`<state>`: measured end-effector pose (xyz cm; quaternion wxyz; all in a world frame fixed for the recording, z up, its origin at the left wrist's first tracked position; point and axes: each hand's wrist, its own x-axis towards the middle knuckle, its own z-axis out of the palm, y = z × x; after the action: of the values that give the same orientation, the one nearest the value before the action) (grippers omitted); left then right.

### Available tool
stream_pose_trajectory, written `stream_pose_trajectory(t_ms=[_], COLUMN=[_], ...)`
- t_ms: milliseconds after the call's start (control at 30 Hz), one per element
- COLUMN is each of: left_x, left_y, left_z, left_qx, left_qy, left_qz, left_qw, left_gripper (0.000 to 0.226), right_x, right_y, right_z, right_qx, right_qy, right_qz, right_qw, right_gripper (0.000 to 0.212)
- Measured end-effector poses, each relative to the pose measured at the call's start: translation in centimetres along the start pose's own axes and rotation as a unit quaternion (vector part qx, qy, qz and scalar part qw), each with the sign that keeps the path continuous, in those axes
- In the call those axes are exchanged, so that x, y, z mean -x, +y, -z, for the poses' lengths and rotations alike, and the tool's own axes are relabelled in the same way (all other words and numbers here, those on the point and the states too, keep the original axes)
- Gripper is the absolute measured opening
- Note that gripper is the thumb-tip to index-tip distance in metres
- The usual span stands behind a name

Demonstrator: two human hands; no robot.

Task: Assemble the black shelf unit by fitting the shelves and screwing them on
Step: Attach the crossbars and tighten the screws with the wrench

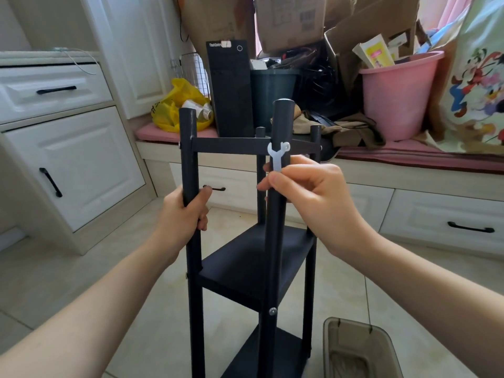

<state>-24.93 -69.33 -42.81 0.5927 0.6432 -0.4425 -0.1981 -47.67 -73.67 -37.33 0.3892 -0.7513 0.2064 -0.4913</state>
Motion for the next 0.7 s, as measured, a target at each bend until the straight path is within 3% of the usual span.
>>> stream_pose_trajectory(t_ms=[267,433,567,700], left_x=[-0.8,-0.7,-0.4,0.8], left_y=[-0.7,-0.1,0.9,1.8], left_z=[1.0,1.0,0.6,-0.4], left_qx=[-0.047,-0.053,-0.006,-0.072], left_qy=[0.027,0.049,0.054,0.045], left_qz=[0.004,0.024,-0.007,-0.062], left_qw=[0.999,0.997,0.999,0.994], left_gripper=[0.030,0.018,0.041,0.064], right_x=[-0.1,0.5,0.4,0.1], right_y=[-1.1,-1.5,-1.5,-1.3], right_z=[-0.7,-1.7,-2.3,-2.3], right_qx=[-0.007,-0.007,0.014,0.019], right_qy=[-0.076,-0.104,-0.079,-0.078], right_qz=[0.010,0.005,0.010,-0.001], right_qw=[0.997,0.994,0.997,0.997], right_gripper=[0.018,0.015,0.015,0.016])
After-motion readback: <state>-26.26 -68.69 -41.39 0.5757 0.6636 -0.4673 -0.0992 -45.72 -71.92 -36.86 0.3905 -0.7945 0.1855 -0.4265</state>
